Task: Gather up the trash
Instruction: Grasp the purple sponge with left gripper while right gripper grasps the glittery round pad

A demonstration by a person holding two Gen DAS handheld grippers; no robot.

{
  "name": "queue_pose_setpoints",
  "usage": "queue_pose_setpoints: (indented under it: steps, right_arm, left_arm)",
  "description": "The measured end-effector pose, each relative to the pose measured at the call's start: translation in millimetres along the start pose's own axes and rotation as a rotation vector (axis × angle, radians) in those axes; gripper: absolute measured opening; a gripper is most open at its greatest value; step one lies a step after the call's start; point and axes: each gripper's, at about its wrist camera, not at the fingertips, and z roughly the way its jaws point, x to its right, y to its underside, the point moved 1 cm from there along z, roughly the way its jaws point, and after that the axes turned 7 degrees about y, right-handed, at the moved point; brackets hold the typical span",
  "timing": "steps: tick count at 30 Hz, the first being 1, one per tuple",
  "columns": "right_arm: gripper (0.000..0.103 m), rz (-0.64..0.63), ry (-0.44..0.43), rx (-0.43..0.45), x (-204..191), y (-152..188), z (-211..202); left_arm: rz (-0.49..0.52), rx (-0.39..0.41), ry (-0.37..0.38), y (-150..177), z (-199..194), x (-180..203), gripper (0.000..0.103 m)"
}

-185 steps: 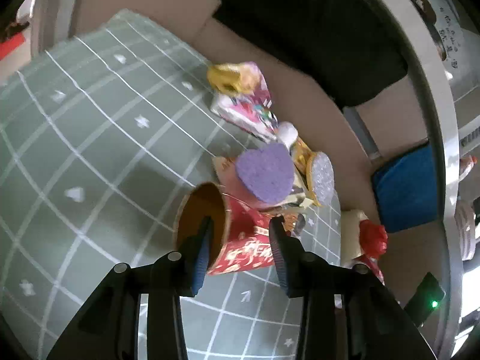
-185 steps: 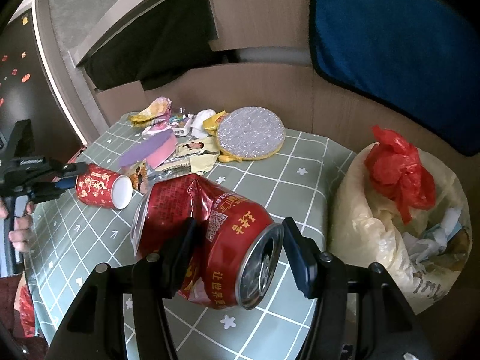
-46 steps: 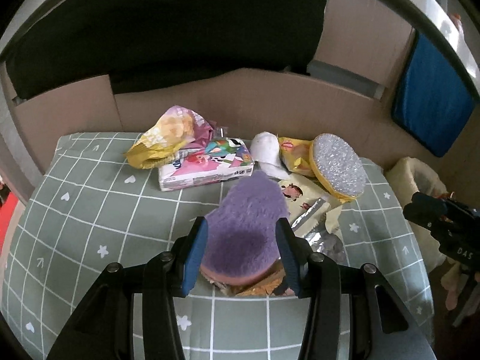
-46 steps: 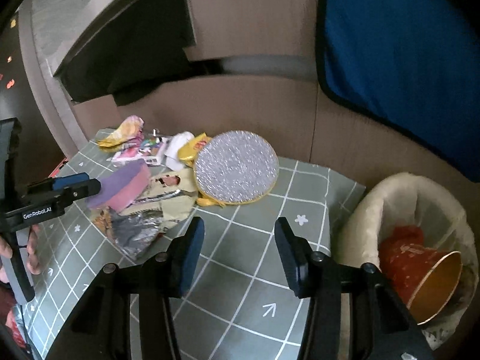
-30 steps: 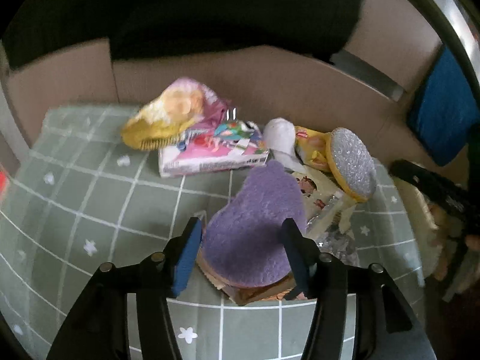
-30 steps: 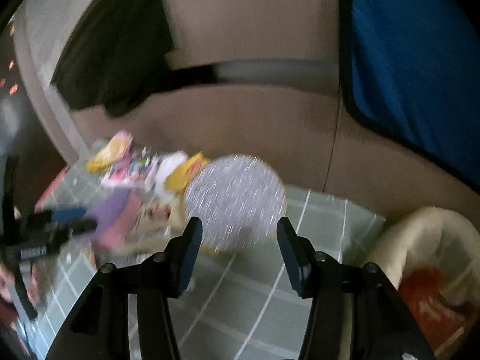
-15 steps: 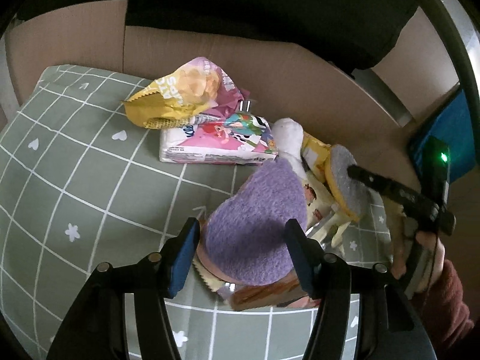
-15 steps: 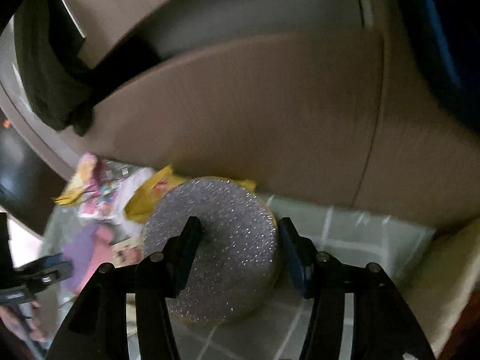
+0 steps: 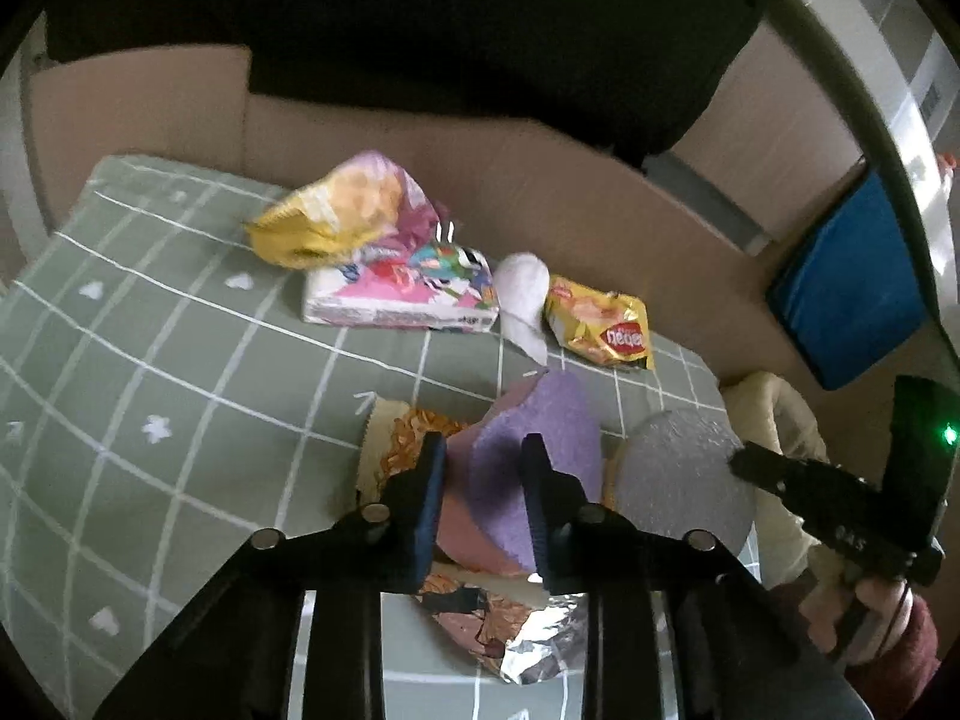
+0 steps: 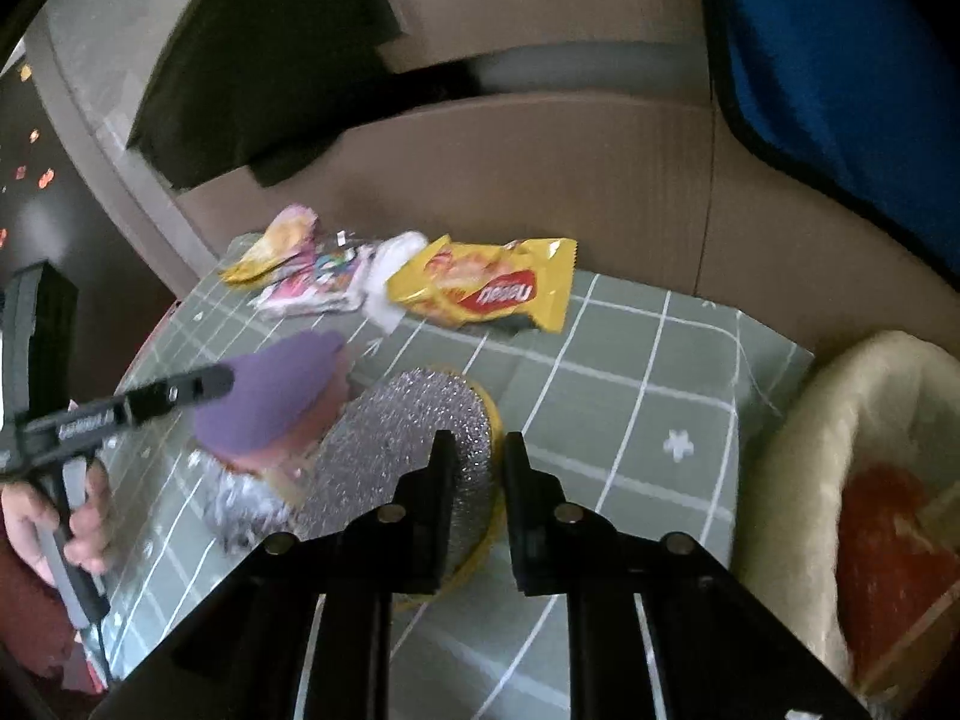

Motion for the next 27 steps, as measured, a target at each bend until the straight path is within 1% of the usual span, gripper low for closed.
queue_pose_setpoints:
  steps: [3,5,6,11,13,15,16,17,21,25,27]
  right_arm:
    - [0.014,-0.029,0.027,0.015,-9,3,-16]
    - [0.013,-0.036,0.031,0.024,-15,5,-26]
    - [0.013,-0.041,0.033,0.027,-14,6,-30]
    - [0.012,-0.109,0.06,0.056,-32,11,-55]
    - [0.012,-0.135,0.076,0.072,-39,11,-63]
    - [0.012,-0.17,0.116,0.088,-48,13,-69]
    - [0.012,-0.209,0.14,0.098,-57,15,-71]
    - [0.012,-0.234,0.146,0.101,-64,18,-72]
    - [0.012,-0.306,0.104,0.096,-94,30,-69]
    - [0.012,-0.356,0.092,0.122,-116,39,-75]
    - [0.012,-0.372,0.112,0.142,-120,39,-81]
  left_arm:
    - [0.063,0.048,-0.066,4,-24,4,0.022]
    - [0.076,0.067,-0.081,9,-39,1,0.022]
    - [0.075,0.071,-0.079,11,-41,0,0.022]
    - [0.077,0.098,-0.048,25,-69,-6,0.022]
    - [0.084,0.107,-0.053,30,-75,-5,0.022]
    - [0.087,0.114,-0.066,34,-80,-6,0.022]
    - [0.086,0.116,-0.067,36,-83,-7,0.021]
    - [0.086,0.119,-0.072,37,-84,-8,0.021]
    - [0.1,0.134,-0.096,41,-91,-10,0.021]
    - [0.119,0.143,-0.118,46,-97,-12,0.021]
    - [0.118,0.15,-0.114,46,-100,-14,0.02]
